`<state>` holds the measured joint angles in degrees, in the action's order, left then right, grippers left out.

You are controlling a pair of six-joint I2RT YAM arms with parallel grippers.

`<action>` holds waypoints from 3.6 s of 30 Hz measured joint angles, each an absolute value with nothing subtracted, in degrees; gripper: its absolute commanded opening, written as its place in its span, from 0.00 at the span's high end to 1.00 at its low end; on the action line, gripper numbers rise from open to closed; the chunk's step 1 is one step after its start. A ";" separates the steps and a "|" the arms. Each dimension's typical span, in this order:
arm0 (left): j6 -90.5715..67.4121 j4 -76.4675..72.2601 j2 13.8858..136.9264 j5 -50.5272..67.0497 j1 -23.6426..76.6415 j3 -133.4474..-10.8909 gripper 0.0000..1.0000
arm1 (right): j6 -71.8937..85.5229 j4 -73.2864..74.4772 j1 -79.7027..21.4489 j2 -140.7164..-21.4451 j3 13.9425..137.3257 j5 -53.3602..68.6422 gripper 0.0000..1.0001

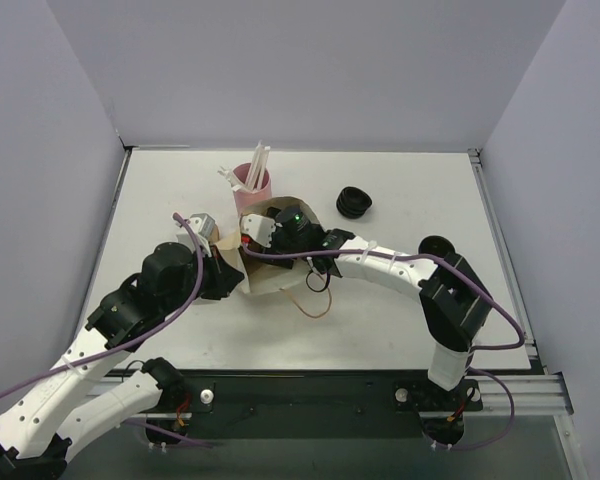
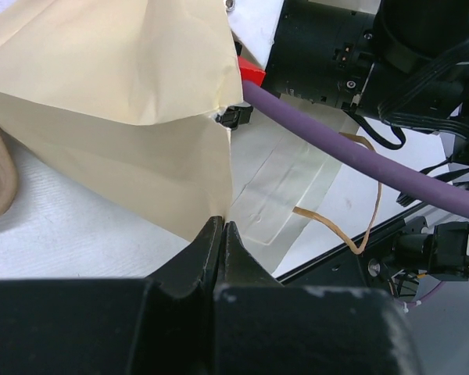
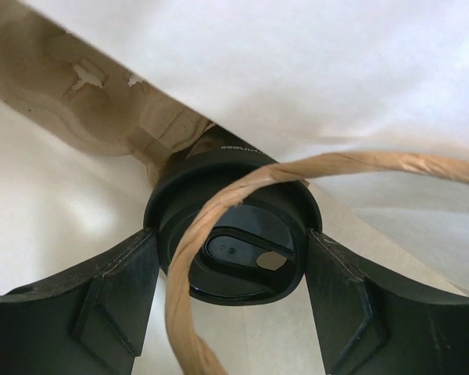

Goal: Pack the takeout coffee

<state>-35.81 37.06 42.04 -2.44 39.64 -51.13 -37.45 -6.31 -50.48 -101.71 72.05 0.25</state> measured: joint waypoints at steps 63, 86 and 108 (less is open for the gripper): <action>-34.63 57.23 39.44 -21.82 39.68 -65.41 0.50 | -31.81 -4.80 -50.17 -102.02 73.69 -4.29 0.20; -33.82 56.34 39.00 -20.25 39.68 -65.41 0.50 | -29.45 3.36 -49.12 -100.64 77.41 -6.26 0.00; -31.77 54.19 41.91 -19.81 39.68 -66.85 0.50 | -25.58 13.43 -47.22 -99.85 88.95 -7.07 0.04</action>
<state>-31.77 54.19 41.91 -19.81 39.68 -66.85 -25.58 13.43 -47.22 -99.85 88.95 -7.07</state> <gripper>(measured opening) 0.503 0.968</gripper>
